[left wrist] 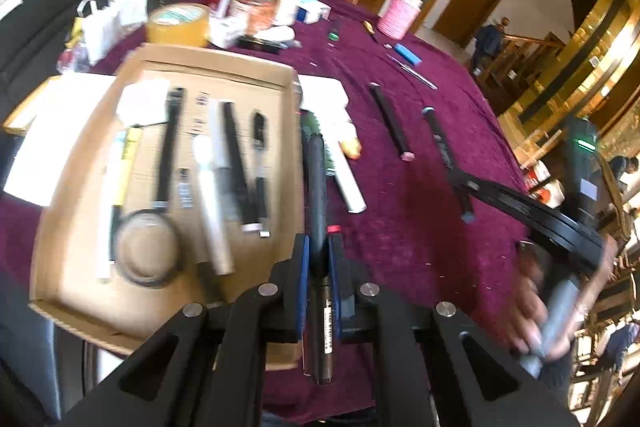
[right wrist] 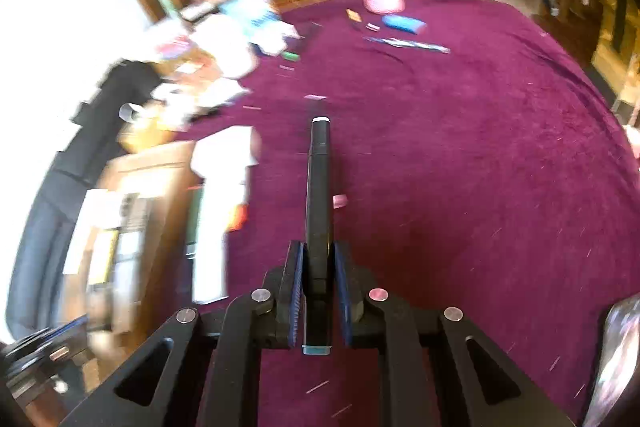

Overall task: Organize rigid objects
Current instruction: 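Carry the teal-capped marker and thin black pen into the tray and open both tools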

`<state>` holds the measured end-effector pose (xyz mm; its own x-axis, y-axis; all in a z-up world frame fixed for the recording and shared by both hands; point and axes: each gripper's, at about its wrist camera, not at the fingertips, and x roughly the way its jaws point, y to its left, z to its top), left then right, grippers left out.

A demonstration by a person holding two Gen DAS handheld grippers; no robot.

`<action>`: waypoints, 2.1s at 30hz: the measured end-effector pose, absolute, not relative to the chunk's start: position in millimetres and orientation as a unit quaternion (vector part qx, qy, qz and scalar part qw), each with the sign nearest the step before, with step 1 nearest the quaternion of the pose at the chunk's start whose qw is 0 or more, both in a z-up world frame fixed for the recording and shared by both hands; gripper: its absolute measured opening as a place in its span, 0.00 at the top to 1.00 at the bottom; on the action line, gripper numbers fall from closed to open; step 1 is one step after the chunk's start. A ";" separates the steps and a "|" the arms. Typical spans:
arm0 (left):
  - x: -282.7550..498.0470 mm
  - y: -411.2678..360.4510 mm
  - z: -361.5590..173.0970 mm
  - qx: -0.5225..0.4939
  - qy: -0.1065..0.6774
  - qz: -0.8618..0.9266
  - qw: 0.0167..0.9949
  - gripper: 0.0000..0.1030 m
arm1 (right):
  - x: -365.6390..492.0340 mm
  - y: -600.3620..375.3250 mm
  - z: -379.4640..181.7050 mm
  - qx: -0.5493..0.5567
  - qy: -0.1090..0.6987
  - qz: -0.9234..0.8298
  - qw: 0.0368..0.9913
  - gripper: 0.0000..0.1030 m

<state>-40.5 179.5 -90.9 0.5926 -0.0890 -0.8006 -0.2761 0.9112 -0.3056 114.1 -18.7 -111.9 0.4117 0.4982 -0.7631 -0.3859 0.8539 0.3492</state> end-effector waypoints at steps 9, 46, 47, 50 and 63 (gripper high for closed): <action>-67.4 214.7 -86.0 -0.198 0.426 0.091 0.878 0.91 | 31.1 60.8 -85.0 0.055 0.470 0.388 0.791 0.85; -21.2 294.6 -120.5 -0.271 0.452 0.060 0.848 0.91 | 35.5 154.0 -134.2 -0.005 0.522 0.376 0.766 0.85; -15.8 296.2 -122.7 -0.275 0.452 0.059 0.846 0.91 | 37.2 155.3 -136.2 -0.007 0.524 0.377 0.764 0.85; -3.1 299.2 -128.7 -0.274 0.457 0.064 0.844 0.91 | 40.2 157.9 -139.3 -0.011 0.527 0.376 0.762 0.85; 20.1 307.7 -149.7 -0.284 0.477 0.073 0.828 0.91 | 44.1 172.4 -144.0 -0.040 0.528 0.374 0.762 0.85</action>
<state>20.1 307.7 -149.7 0.5340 -0.1499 -0.8321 -0.3923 0.8278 -0.4009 44.1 172.4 -144.0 0.1634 0.5269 -0.8341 -0.6118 0.7174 0.3333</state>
